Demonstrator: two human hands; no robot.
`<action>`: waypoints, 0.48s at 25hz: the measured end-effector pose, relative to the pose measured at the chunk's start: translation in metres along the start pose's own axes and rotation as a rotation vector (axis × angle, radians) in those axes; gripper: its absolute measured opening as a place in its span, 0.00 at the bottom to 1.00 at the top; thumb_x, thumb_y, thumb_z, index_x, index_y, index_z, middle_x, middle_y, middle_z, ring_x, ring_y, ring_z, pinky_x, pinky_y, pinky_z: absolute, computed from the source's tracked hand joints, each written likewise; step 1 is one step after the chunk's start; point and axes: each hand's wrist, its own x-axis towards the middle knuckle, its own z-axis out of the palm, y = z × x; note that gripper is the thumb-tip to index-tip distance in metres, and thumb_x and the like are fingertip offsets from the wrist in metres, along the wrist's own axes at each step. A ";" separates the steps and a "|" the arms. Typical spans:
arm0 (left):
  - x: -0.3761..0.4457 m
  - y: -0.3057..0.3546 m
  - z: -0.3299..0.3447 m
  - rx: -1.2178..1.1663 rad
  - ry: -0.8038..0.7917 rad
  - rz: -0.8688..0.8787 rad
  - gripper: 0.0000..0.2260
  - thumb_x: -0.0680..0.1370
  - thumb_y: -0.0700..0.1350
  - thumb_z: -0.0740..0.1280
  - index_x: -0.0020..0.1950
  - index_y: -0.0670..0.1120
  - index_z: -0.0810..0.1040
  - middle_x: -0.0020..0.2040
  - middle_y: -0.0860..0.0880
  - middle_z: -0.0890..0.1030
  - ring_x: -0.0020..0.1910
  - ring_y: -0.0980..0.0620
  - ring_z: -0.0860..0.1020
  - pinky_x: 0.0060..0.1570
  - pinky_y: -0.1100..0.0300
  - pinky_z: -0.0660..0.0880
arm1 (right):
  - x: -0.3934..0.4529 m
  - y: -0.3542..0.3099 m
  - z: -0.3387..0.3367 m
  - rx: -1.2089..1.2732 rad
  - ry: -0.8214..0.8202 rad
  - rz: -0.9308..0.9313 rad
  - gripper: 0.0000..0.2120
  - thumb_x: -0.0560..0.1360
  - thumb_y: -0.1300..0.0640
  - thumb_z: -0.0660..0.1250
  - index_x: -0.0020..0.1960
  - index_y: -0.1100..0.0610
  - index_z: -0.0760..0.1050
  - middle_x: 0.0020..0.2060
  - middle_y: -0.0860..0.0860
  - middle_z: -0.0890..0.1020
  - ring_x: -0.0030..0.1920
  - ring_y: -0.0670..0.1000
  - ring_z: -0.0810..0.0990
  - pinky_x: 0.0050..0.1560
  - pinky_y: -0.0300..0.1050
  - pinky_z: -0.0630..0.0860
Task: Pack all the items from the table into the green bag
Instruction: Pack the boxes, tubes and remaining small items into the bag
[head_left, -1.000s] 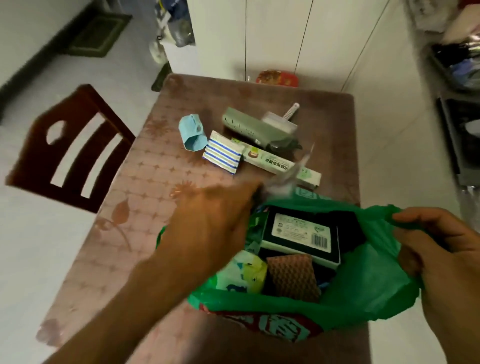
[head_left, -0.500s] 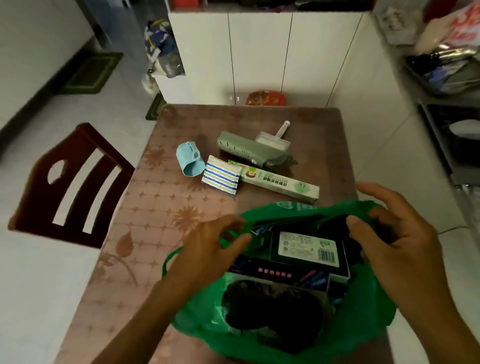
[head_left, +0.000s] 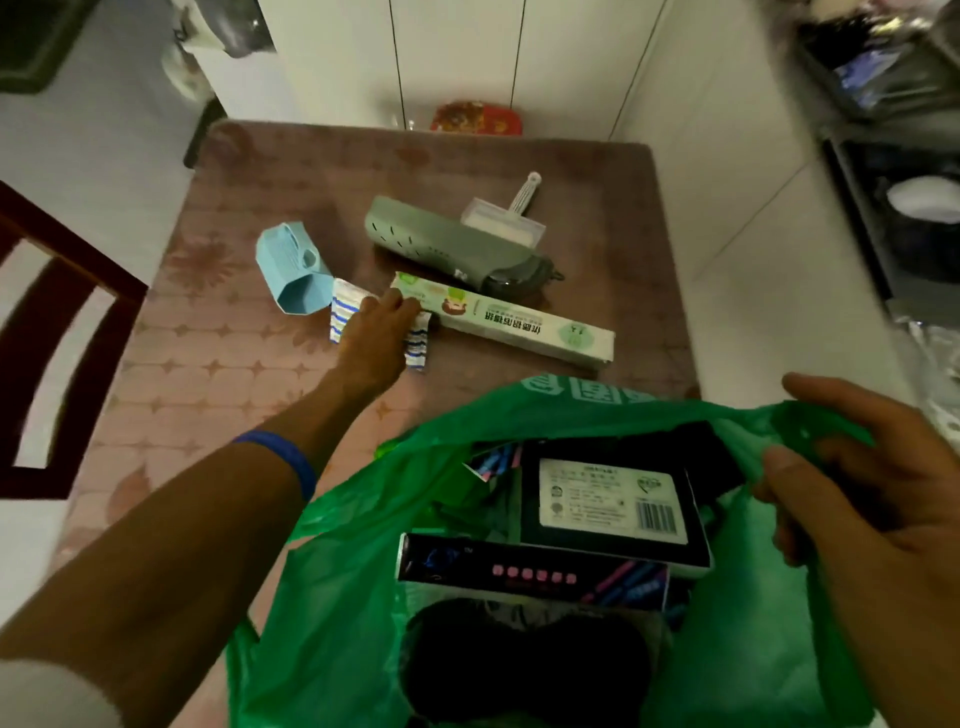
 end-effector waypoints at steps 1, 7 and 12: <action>-0.010 0.006 -0.013 -0.062 0.098 0.024 0.15 0.73 0.37 0.68 0.59 0.42 0.76 0.58 0.40 0.77 0.54 0.36 0.74 0.45 0.45 0.74 | -0.003 -0.003 -0.001 0.001 0.001 -0.001 0.19 0.69 0.48 0.66 0.59 0.42 0.75 0.34 0.52 0.81 0.29 0.48 0.77 0.30 0.39 0.78; -0.146 0.070 -0.177 -0.523 0.556 0.196 0.09 0.74 0.51 0.66 0.54 0.57 0.78 0.45 0.63 0.76 0.38 0.60 0.71 0.38 0.70 0.68 | -0.012 -0.011 -0.012 0.093 -0.047 -0.047 0.15 0.75 0.65 0.67 0.54 0.47 0.79 0.32 0.54 0.79 0.27 0.46 0.74 0.27 0.37 0.74; -0.239 0.111 -0.103 -0.299 0.014 0.259 0.14 0.65 0.45 0.66 0.50 0.48 0.81 0.44 0.47 0.80 0.42 0.44 0.80 0.38 0.57 0.76 | -0.011 -0.022 -0.029 0.278 -0.101 -0.081 0.14 0.76 0.66 0.65 0.53 0.48 0.79 0.31 0.55 0.78 0.26 0.52 0.71 0.27 0.38 0.72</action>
